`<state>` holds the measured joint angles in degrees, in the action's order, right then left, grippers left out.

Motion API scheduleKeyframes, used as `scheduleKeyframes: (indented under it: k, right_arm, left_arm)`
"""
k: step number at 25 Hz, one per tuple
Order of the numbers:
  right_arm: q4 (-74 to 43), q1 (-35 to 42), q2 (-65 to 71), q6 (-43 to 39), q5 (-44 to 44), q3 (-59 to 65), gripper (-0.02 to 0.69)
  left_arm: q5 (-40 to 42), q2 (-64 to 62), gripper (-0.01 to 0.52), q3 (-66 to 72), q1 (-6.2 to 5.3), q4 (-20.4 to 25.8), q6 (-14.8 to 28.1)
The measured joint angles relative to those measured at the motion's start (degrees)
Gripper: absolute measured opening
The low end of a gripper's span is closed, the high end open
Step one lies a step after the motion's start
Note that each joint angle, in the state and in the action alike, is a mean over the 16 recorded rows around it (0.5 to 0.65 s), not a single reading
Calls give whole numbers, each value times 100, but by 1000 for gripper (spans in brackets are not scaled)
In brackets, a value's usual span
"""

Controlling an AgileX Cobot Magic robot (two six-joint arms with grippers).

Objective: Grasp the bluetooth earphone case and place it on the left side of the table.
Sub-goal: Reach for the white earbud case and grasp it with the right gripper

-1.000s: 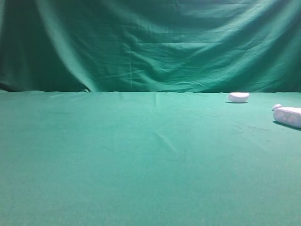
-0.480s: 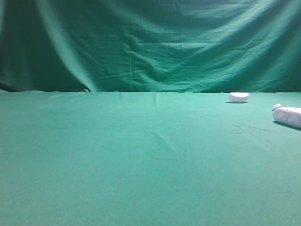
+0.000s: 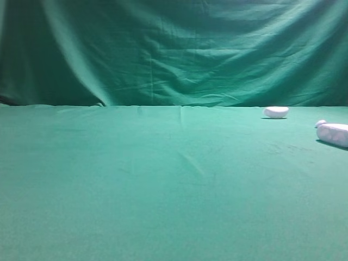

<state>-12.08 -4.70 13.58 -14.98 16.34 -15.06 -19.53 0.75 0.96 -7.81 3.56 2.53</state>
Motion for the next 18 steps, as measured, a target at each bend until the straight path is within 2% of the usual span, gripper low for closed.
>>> scheduleKeyframes:
  k: [4, 9, 14, 18]
  right_arm:
    - [187, -4, 1108, 125, 1271, -848, 0]
    - [514, -144, 2681, 613, 2399, -1739, 0]
    - [705, -427, 4068, 1186, 2854, -2290, 12]
    - [809, -658, 5078, 1593, 2946, -2706, 83]
  left_arm:
    - [0, 0, 0, 0, 0, 0, 0]
    - [0, 0, 0, 0, 0, 0, 0]
    - [0, 0, 0, 0, 0, 0, 0]
    - [0, 0, 0, 0, 0, 0, 0]
